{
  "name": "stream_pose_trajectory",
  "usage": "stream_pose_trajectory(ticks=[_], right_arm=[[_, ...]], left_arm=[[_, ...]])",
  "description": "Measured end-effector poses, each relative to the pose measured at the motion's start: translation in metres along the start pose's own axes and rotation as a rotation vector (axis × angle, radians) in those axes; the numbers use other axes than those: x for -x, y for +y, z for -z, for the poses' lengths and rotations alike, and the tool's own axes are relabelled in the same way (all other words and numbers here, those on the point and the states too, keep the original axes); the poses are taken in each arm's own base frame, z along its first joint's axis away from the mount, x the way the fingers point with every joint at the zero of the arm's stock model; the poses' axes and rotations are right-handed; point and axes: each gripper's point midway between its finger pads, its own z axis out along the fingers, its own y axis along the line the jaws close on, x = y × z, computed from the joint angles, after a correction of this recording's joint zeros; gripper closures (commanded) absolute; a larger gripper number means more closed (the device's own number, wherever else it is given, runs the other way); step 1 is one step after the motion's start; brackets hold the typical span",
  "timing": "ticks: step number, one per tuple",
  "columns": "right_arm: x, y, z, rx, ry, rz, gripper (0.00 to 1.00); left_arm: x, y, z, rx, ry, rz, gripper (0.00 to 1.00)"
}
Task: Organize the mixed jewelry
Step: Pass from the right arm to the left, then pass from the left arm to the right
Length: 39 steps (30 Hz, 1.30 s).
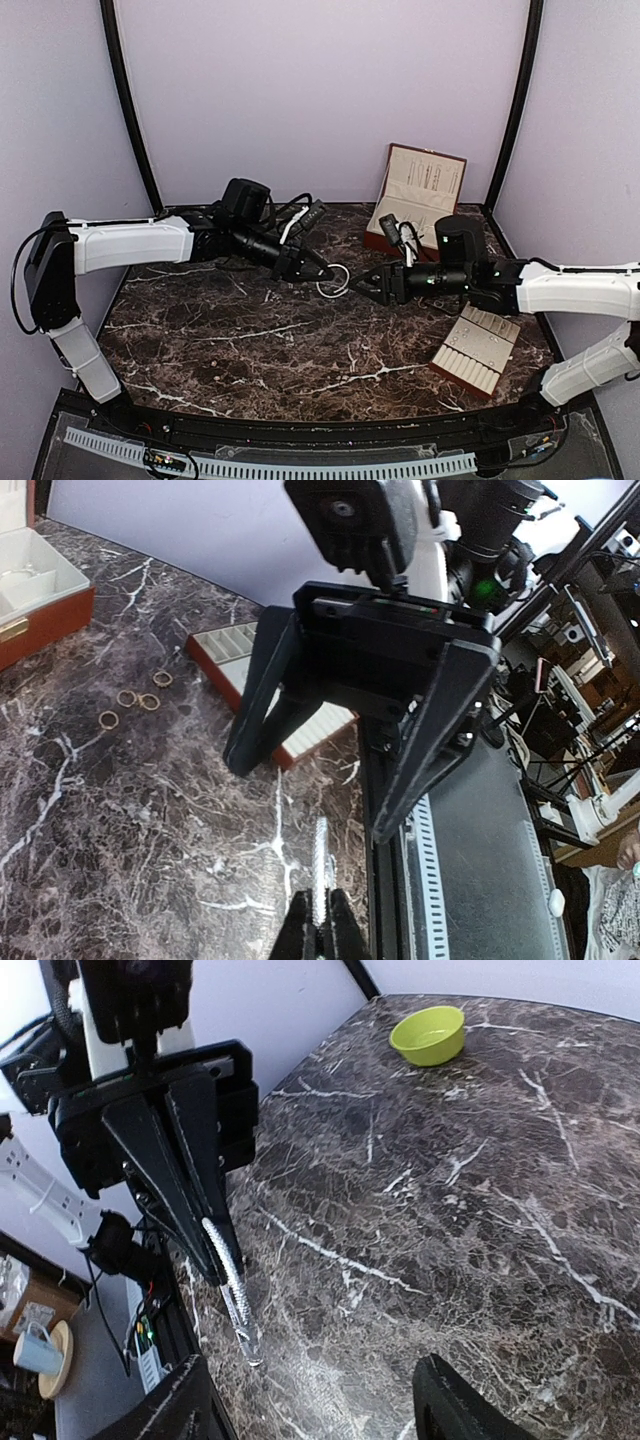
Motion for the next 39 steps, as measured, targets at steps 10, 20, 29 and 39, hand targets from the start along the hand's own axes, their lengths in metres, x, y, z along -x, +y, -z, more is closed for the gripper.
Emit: stream_pose_trajectory(ticks=[10,20,29,39], right_arm=[[-0.006,0.017,-0.018,0.133,0.064,-0.027,0.66],[0.003,0.030,-0.023,0.208,0.061,-0.018,0.94],[0.005,0.033,-0.022,0.217,0.054,-0.008,1.00],[0.036,0.010,0.009,-0.001,-0.118,0.013,1.00]], left_arm=[[-0.010,-0.014,0.000,-0.096,0.020,-0.001,1.00],[-0.012,-0.015,0.000,-0.100,0.024,-0.009,1.00],[-0.012,-0.010,0.000,-0.077,0.022,-0.007,0.81],[-0.004,0.001,0.017,0.077,-0.035,-0.053,0.16]])
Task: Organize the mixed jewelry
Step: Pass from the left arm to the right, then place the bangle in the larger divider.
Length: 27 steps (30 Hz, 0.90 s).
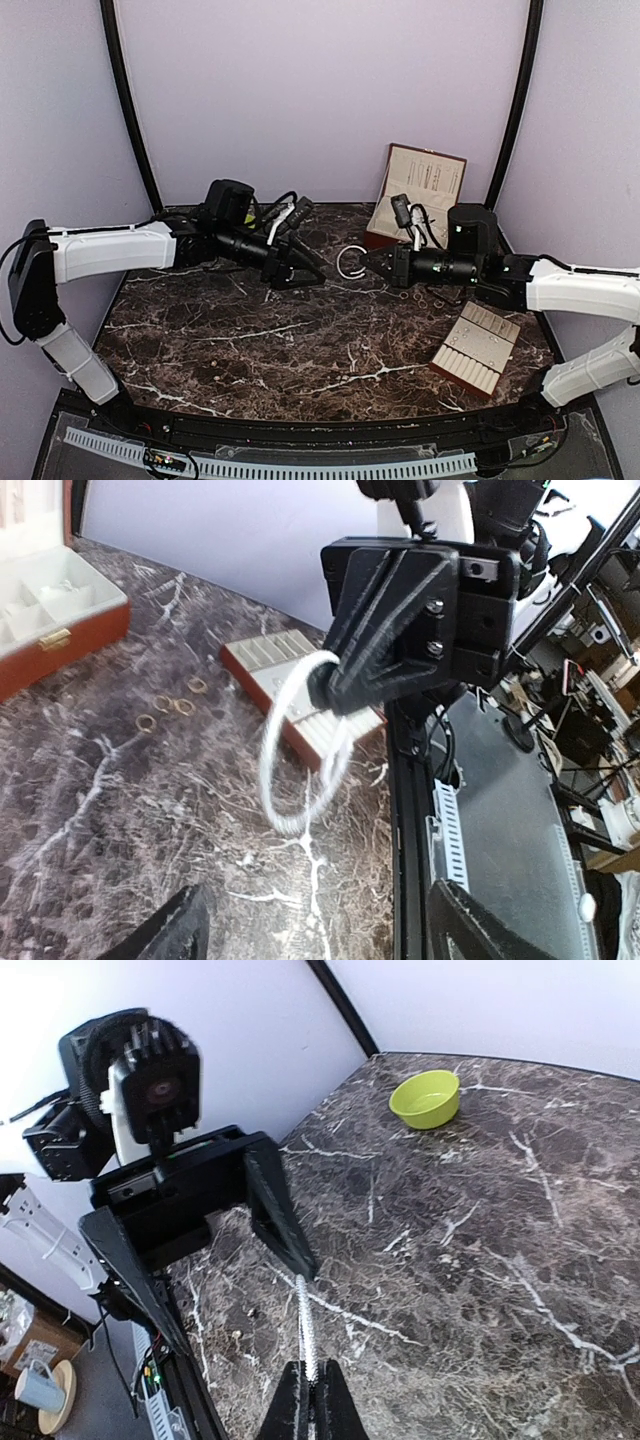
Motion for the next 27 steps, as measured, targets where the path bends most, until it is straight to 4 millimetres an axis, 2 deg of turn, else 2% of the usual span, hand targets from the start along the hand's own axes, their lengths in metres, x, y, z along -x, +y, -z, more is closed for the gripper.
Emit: stream_pose_trajectory(ticks=[2,6,9,12,14,20,24,27], right_arm=[[0.006,-0.007,0.007,-0.054,-0.025,0.006,1.00],[0.017,-0.036,0.025,-0.206,-0.066,0.002,1.00],[0.022,-0.066,0.039,-0.319,-0.080,-0.009,1.00],[0.025,-0.096,0.054,-0.430,-0.082,-0.026,1.00],[0.030,-0.117,0.064,-0.503,-0.087,-0.041,1.00],[0.052,-0.177,0.087,-0.675,-0.122,-0.102,1.00],[0.066,-0.209,0.084,-0.756,-0.118,-0.112,1.00],[0.085,-0.231,0.069,-0.801,-0.112,-0.099,1.00]], left_arm=[[0.010,-0.001,0.014,0.037,-0.044,-0.023,0.13],[0.046,0.005,0.056,0.155,-0.172,-0.076,0.08],[0.067,0.021,0.091,0.274,-0.256,-0.078,0.07],[0.076,0.040,0.124,0.368,-0.315,-0.039,0.07],[0.075,0.054,0.145,0.424,-0.344,0.000,0.07],[0.052,0.089,0.208,0.587,-0.422,0.136,0.07],[0.038,0.098,0.235,0.699,-0.446,0.185,0.07],[0.034,0.101,0.244,0.762,-0.443,0.188,0.07]])
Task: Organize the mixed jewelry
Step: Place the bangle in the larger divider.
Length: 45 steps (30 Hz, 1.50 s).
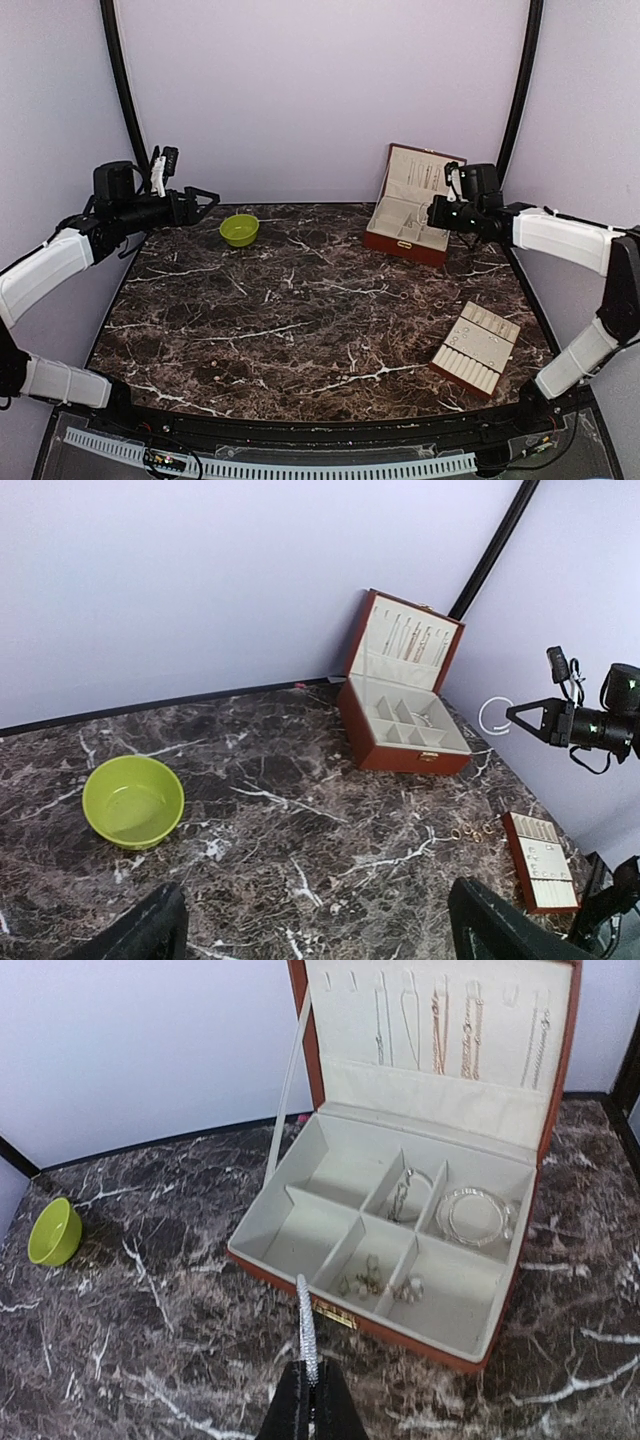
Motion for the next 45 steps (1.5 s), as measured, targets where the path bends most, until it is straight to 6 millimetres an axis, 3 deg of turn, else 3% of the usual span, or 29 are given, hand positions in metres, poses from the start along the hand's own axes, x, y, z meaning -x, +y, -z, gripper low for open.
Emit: stream_pose_trajectory(ticks=[6,15,23,36,42,45], right_arm=[[0.020,0.002,-0.053,-0.039,0.000,0.023,1.00],[0.045,0.007,-0.126,-0.048,-0.057,0.006,1.00],[0.032,0.000,-0.191,-0.063,-0.038,-0.013,1.00],[0.013,-0.017,-0.225,-0.089,-0.004,-0.074,1.00],[-0.014,-0.026,-0.244,-0.090,0.050,-0.088,1.00],[-0.013,-0.024,-0.246,-0.076,0.044,-0.094,1.00]], left_arm=[[0.003,0.009,0.013,0.093,-0.009,-0.044,0.07],[0.027,0.001,0.044,0.160,-0.099,-0.134,0.07],[0.030,0.002,0.050,0.185,-0.113,-0.159,0.07],[0.030,0.000,0.053,0.182,-0.111,-0.163,0.06],[0.030,-0.001,0.052,0.176,-0.110,-0.162,0.07],[0.030,-0.002,0.052,0.174,-0.110,-0.162,0.07]])
